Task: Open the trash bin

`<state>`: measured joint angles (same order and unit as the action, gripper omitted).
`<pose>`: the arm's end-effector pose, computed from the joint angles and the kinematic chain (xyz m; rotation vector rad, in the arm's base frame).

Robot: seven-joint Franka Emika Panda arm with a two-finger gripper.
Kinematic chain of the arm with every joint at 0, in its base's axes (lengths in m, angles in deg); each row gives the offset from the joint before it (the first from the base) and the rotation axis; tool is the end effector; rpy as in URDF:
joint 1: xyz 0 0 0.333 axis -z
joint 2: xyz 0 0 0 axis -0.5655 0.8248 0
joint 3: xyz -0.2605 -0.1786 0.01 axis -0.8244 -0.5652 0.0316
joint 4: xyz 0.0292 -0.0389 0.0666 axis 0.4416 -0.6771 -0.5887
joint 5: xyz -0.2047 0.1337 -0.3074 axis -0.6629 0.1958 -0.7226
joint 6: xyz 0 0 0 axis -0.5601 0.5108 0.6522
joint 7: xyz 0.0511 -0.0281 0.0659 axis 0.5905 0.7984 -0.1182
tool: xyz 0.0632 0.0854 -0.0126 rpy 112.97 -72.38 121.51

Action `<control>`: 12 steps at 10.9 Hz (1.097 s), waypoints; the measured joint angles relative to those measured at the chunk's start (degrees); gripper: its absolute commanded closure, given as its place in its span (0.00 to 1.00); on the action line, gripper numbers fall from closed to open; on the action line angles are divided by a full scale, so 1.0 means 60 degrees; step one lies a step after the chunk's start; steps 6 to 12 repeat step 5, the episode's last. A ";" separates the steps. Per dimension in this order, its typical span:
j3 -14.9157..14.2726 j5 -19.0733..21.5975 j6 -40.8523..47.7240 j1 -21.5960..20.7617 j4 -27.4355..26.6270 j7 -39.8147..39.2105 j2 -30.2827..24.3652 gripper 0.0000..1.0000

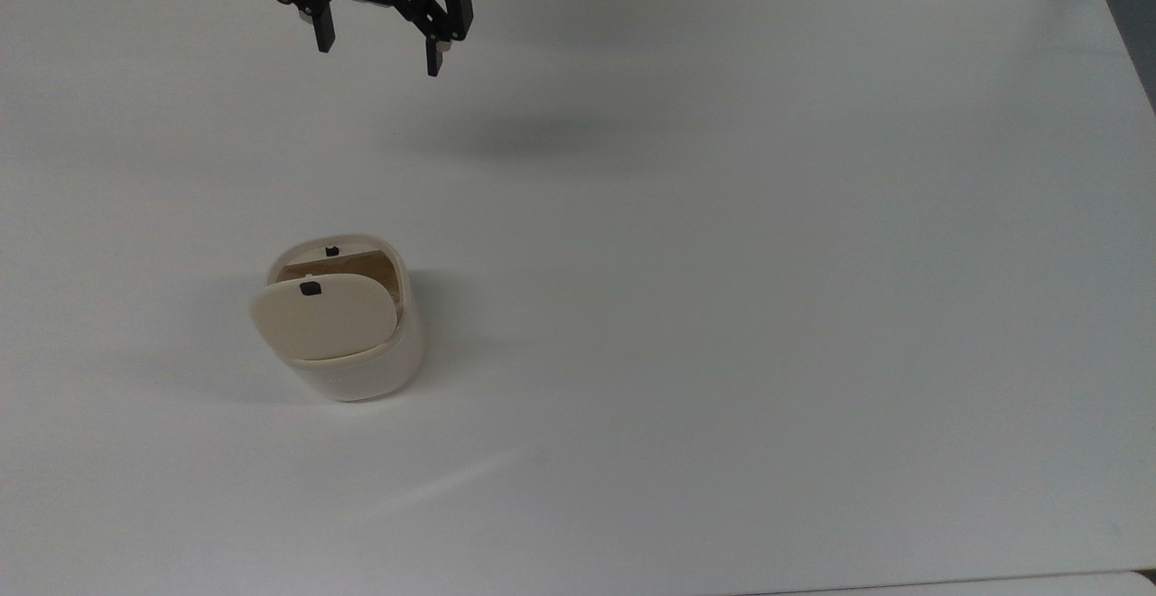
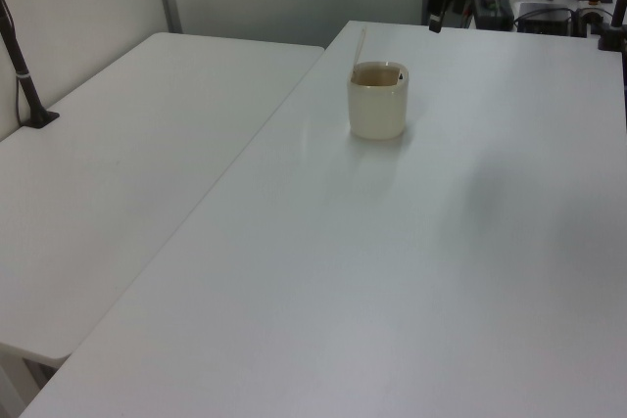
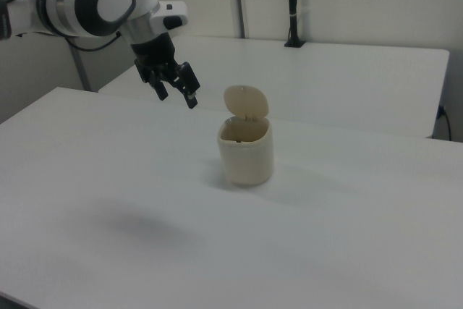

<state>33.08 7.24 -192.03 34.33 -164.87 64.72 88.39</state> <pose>0.5820 -0.0356 0.5794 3.0396 -0.2380 0.3032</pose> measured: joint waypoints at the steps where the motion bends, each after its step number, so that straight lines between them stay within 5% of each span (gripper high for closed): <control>1: -0.0010 0.0000 0.0000 0.0009 0.0000 -0.0357 -0.0001 0.00; 12: -0.0001 0.0000 0.0038 -0.0008 -0.0007 -0.0547 -0.0001 0.00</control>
